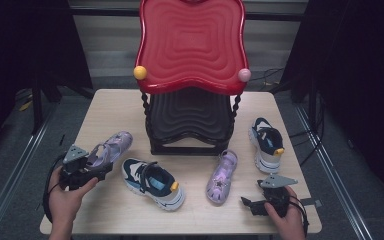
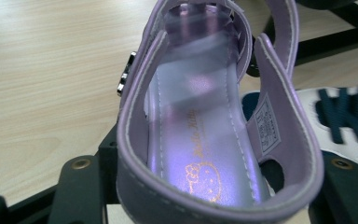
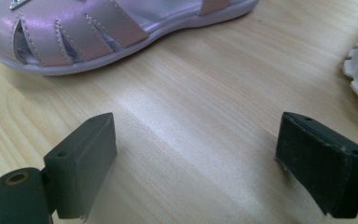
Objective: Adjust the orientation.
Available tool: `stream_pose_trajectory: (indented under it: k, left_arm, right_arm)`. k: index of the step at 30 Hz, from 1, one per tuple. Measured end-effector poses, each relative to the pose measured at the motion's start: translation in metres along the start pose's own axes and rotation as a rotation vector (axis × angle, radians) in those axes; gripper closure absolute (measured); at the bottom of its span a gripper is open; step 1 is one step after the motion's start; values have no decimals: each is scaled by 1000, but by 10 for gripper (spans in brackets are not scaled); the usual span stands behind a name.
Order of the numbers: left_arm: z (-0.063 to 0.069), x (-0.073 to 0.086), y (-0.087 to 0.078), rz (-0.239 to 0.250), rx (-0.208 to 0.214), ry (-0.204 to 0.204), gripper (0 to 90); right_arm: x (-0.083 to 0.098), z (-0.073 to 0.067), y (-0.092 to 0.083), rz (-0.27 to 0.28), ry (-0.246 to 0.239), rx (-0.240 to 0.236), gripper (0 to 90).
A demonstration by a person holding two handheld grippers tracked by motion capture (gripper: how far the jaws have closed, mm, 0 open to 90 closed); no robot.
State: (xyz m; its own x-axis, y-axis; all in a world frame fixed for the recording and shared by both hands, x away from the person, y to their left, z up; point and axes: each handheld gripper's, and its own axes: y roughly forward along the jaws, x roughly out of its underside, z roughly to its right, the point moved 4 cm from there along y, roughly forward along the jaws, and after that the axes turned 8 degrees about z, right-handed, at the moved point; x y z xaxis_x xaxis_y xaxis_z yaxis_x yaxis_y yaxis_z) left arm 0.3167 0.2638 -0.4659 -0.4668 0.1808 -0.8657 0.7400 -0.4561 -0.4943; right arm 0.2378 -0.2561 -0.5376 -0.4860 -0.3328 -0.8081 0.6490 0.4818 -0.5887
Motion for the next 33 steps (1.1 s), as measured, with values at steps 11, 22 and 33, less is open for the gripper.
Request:
stream_pose_trajectory:
  k: [11,22,33]
  left_arm:
    - [9,-4,-20,22,33,24,369]
    - [32,-10,-29,66,77,59,369]
    - [46,-15,-36,110,131,88,369]
  right_arm:
    - [0,0,0,1,1,-1,115]
    - [0,0,0,2,-1,-1,115]
    - [0,0,0,1,1,-1,115]
